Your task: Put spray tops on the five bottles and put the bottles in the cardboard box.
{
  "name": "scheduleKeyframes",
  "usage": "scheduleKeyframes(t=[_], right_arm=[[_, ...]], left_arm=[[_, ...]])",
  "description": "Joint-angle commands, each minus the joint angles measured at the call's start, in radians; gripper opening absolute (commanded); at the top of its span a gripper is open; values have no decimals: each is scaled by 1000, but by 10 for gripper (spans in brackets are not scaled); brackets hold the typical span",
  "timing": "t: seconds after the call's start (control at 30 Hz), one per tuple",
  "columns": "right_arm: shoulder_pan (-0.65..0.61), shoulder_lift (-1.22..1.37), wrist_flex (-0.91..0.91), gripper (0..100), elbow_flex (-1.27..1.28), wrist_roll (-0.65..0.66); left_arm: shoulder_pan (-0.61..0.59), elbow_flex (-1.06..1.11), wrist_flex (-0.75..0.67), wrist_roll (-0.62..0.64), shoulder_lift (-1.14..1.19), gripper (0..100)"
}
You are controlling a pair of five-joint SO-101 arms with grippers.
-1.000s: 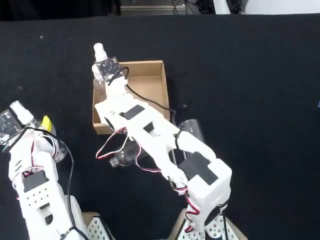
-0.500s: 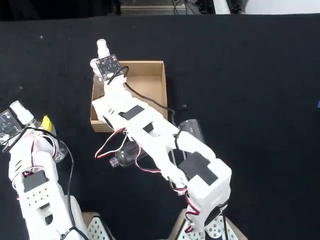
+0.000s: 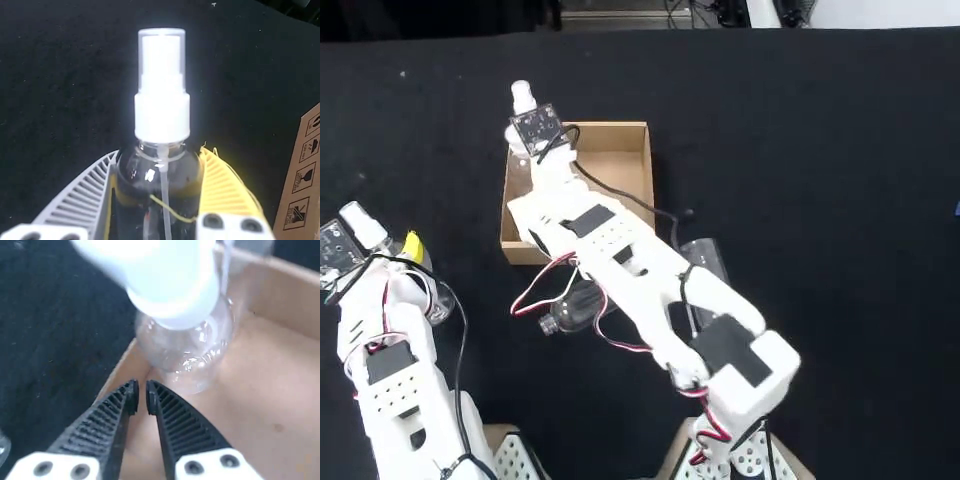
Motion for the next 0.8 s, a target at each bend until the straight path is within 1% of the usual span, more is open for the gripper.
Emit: scheduleKeyframes(t=[0.0,0.2,0.33,0.5,0.67,0.77], right_arm=[[23,-125,87,11,-36,0],[17,-191,172,11,-36,0],[61,-248,242,11,-36,0],[176,-340,344,11,-36,0],[307,-453,420,11,-36,2],[384,-519,476,11,-35,66]], left_arm=[[18,-27,3,-5,-2,66],[22,-36,-3,-5,-2,66],[70,-70,5,-5,-2,66],[188,-105,0,-5,-2,66],[286,-199,5,3,-2,64],[351,-231,-2,5,-2,63]])
